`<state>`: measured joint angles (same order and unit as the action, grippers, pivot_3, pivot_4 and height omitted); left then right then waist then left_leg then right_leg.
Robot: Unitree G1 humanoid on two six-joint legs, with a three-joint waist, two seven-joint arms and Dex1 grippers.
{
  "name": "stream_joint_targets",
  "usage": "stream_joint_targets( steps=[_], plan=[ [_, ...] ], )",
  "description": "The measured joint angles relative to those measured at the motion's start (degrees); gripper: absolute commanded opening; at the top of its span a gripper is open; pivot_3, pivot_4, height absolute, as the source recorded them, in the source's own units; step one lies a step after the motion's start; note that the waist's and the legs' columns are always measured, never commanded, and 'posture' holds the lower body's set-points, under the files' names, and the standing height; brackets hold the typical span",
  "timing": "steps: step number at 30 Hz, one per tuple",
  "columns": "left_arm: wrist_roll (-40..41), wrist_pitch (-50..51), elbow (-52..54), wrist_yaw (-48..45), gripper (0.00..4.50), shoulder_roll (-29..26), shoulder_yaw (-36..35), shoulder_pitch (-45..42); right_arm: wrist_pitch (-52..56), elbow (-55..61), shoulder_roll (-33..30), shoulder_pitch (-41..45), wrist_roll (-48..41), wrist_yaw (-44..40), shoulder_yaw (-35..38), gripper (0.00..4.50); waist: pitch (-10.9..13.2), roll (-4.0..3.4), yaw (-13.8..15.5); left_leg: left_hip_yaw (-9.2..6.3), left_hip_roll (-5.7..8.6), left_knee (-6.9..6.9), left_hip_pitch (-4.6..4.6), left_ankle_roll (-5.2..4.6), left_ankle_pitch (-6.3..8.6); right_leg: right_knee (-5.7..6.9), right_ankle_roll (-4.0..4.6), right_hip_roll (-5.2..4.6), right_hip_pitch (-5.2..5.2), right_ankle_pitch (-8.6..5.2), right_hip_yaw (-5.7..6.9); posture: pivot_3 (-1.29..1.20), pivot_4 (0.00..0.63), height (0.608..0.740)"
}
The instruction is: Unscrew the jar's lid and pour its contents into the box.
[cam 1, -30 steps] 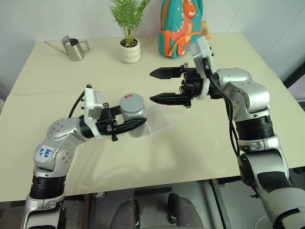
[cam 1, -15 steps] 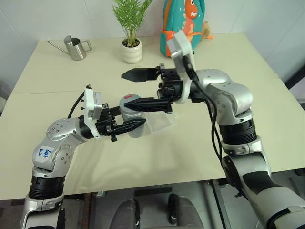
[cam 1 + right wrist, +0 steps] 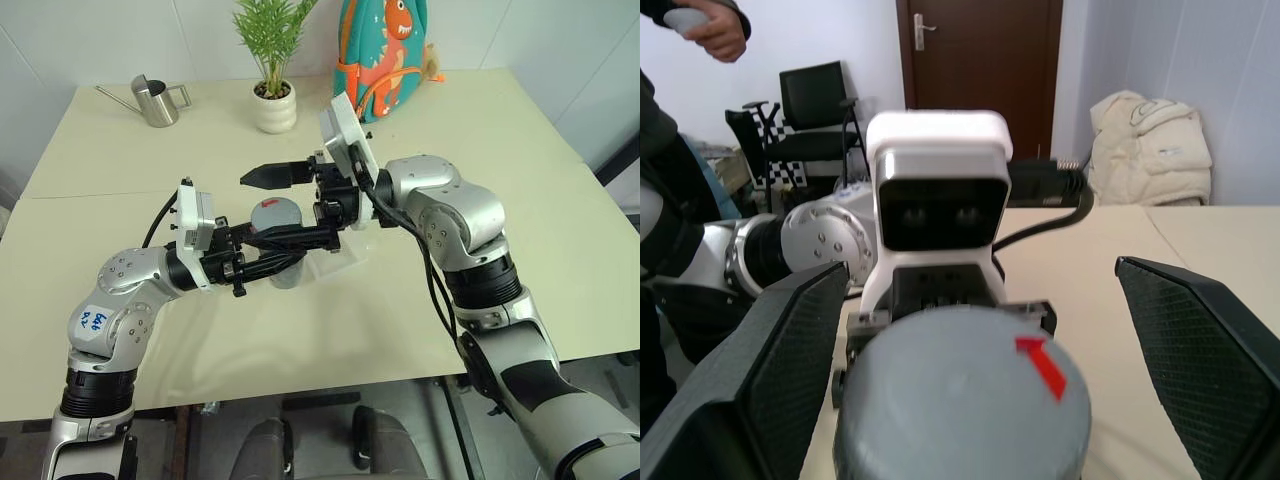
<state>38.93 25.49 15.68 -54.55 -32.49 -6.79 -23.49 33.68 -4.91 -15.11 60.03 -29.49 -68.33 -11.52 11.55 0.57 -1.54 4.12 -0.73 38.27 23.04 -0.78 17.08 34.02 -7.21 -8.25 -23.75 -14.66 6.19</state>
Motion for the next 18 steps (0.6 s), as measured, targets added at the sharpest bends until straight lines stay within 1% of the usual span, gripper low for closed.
stream_joint_targets(
  steps=[7,18],
  plan=[
    [0.0,0.0,0.0,0.1,2.22,0.0,0.0,0.0,0.0,-0.3,-0.5,0.0,0.8,-0.1,0.1,4.48,0.0,0.0,0.0,0.0,0.0,0.0,0.0,0.0,0.0,0.0,0.0,0.0,0.0,0.0,0.0,0.0,0.15,0.74],
    [0.0,-0.1,0.0,0.7,2.22,0.3,0.0,0.0,-0.1,-0.8,-4.0,-1.7,0.4,-2.0,0.9,4.48,0.0,0.0,0.0,0.0,0.0,0.0,0.0,0.0,0.0,0.0,0.0,0.0,0.01,0.0,0.0,0.0,0.15,0.74]
  ],
)
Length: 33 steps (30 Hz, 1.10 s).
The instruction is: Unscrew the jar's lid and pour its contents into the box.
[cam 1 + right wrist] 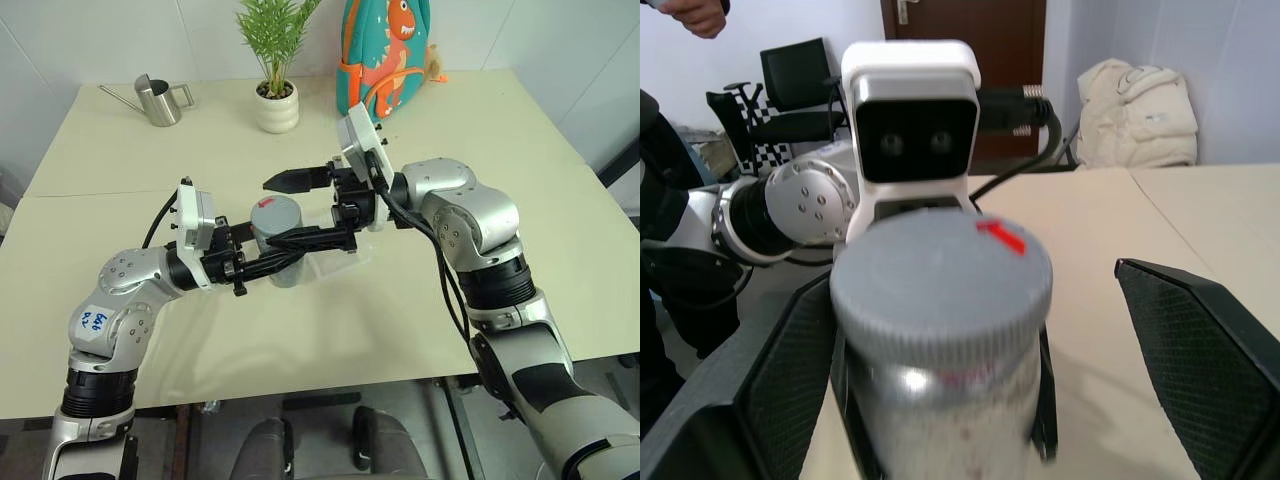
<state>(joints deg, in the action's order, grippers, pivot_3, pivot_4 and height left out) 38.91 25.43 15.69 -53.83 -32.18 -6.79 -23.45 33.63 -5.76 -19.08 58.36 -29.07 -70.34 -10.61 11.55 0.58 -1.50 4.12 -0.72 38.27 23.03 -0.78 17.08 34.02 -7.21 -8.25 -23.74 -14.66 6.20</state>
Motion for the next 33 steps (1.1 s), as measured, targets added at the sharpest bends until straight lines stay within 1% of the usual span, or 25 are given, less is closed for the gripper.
stream_joint_targets(
  steps=[13,20,33],
  plan=[
    [0.0,0.0,0.0,0.1,2.22,0.0,0.0,0.0,0.1,-0.1,-1.7,-0.8,-1.1,-0.4,0.4,4.48,0.0,0.0,0.0,0.0,0.0,0.0,0.0,0.0,0.0,0.0,0.0,0.0,0.0,0.0,0.0,0.0,0.15,0.74],
    [0.2,0.0,0.1,-0.1,2.22,0.0,0.0,0.1,1.6,-0.2,-3.6,-0.8,-3.2,-2.0,2.3,4.48,0.0,0.0,0.1,0.0,-0.02,0.0,0.0,0.0,0.0,-0.01,0.0,0.0,0.0,0.0,0.0,0.0,0.15,0.74],
    [0.2,0.0,0.1,0.0,2.22,0.1,0.0,0.1,3.1,3.5,-0.1,-0.6,-5.1,-1.4,1.6,4.48,0.0,0.0,0.0,0.0,0.0,0.01,-0.01,0.0,0.0,0.01,0.0,0.0,0.0,0.0,0.0,0.0,0.15,0.74]
  ],
)
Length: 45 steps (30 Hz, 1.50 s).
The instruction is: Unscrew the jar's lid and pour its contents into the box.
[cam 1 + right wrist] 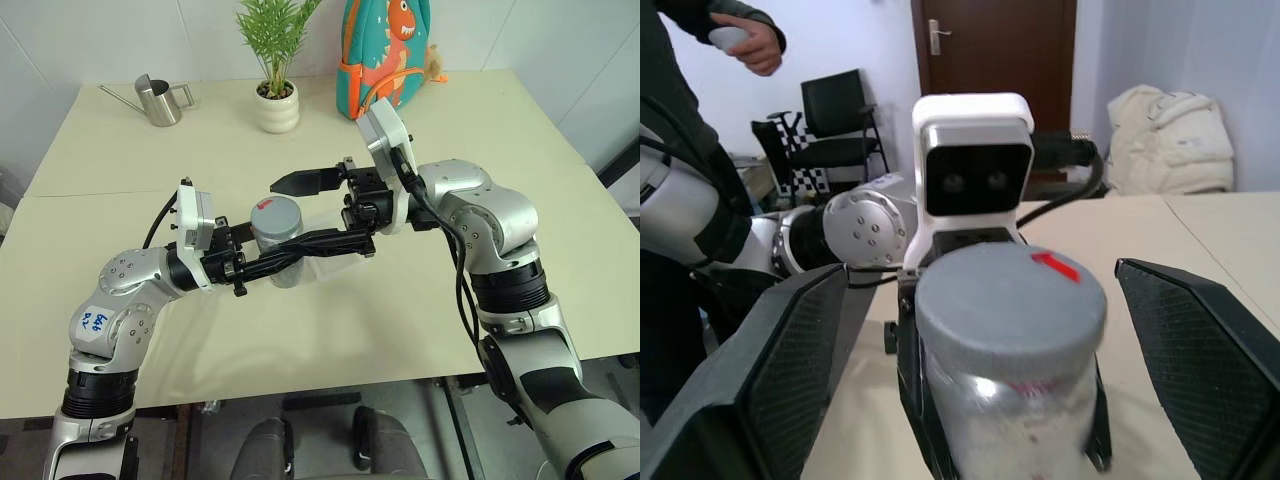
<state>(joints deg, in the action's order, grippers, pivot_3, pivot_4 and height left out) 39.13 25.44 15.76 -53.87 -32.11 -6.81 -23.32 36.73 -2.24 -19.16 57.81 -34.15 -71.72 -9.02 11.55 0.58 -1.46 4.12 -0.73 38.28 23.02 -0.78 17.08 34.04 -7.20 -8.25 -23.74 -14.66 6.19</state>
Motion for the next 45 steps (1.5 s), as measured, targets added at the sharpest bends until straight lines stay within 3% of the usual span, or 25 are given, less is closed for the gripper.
stream_joint_targets(
  steps=[13,45],
  plan=[
    [0.0,0.0,0.8,0.2,2.22,0.7,0.1,0.0,-1.9,-4.0,4.1,3.0,3.5,2.1,-2.0,4.48,0.0,0.0,0.0,0.0,0.0,-0.01,0.0,0.0,0.0,0.0,0.0,0.0,0.0,0.0,0.01,0.0,0.15,0.74],
    [0.0,0.2,1.3,0.6,2.22,0.7,0.1,0.6,0.1,-1.2,1.1,1.2,1.3,0.1,-1.8,4.48,0.0,0.0,0.0,0.0,0.0,0.0,0.0,0.0,0.0,0.0,0.0,0.0,0.0,0.0,0.0,0.0,0.15,0.74]
  ],
)
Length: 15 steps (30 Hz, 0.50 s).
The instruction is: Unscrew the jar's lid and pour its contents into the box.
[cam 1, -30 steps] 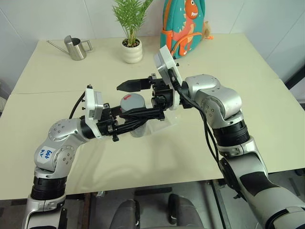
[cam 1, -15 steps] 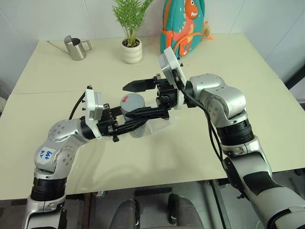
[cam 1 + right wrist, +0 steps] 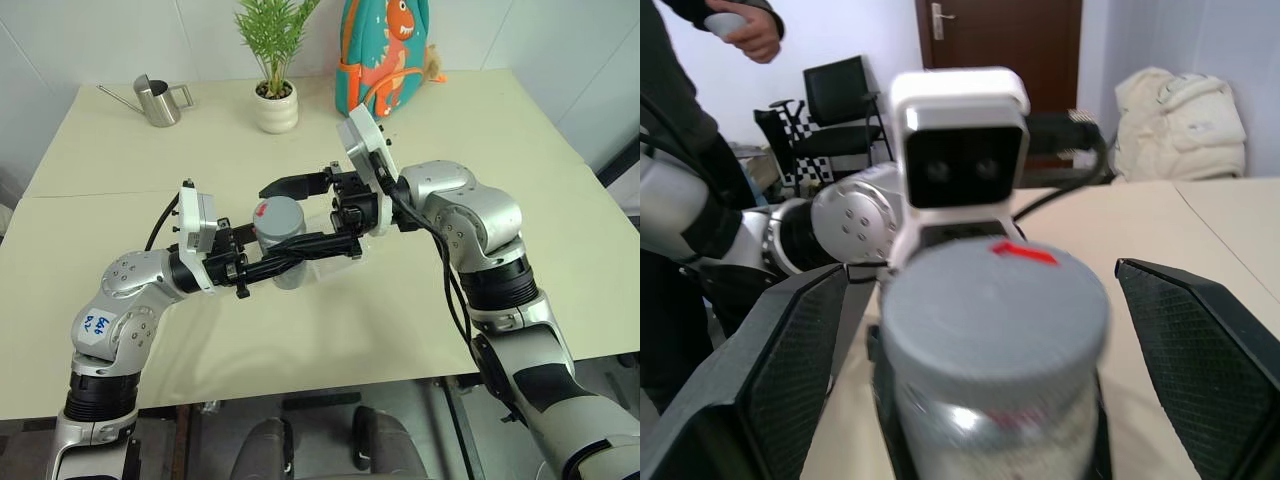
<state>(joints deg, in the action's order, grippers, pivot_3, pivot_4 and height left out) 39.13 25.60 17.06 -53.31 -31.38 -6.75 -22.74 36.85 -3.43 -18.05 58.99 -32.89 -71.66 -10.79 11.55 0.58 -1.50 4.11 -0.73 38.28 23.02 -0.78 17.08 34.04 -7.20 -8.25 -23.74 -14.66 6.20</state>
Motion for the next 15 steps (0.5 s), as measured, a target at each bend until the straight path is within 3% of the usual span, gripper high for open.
stream_joint_targets(
  steps=[7,10,14,15],
  plan=[
    [0.0,0.2,0.3,0.1,2.22,-0.1,0.0,0.5,0.6,-0.1,0.9,0.0,-0.2,1.3,0.0,4.48,0.0,0.0,0.0,0.0,0.01,0.0,0.0,0.0,0.0,0.01,0.0,0.0,0.0,0.0,0.0,0.0,0.15,0.74],
    [0.0,0.2,0.3,0.1,2.22,-0.1,0.0,0.5,0.4,-0.5,1.0,0.0,0.2,1.5,0.0,3.94,0.0,0.0,0.0,0.0,0.0,0.0,0.0,0.0,0.0,0.0,0.0,0.0,0.0,0.0,0.0,0.0,0.15,0.74],
    [0.0,0.2,0.3,0.5,2.22,-0.1,-0.3,0.5,-0.1,-1.0,1.3,0.0,0.2,1.6,-0.1,2.6,0.0,0.0,0.0,0.0,0.0,0.0,0.0,0.0,0.0,0.01,0.0,0.0,0.0,0.0,0.0,0.0,0.15,0.74],
    [0.0,0.2,0.3,0.5,2.22,-0.1,-0.4,0.5,-0.1,-1.0,1.3,0.0,0.2,1.6,-0.1,2.56,0.0,0.0,0.0,0.0,0.0,0.0,0.0,0.0,0.0,0.01,0.0,0.0,0.0,0.0,0.0,0.0,0.15,0.74]
  ],
)
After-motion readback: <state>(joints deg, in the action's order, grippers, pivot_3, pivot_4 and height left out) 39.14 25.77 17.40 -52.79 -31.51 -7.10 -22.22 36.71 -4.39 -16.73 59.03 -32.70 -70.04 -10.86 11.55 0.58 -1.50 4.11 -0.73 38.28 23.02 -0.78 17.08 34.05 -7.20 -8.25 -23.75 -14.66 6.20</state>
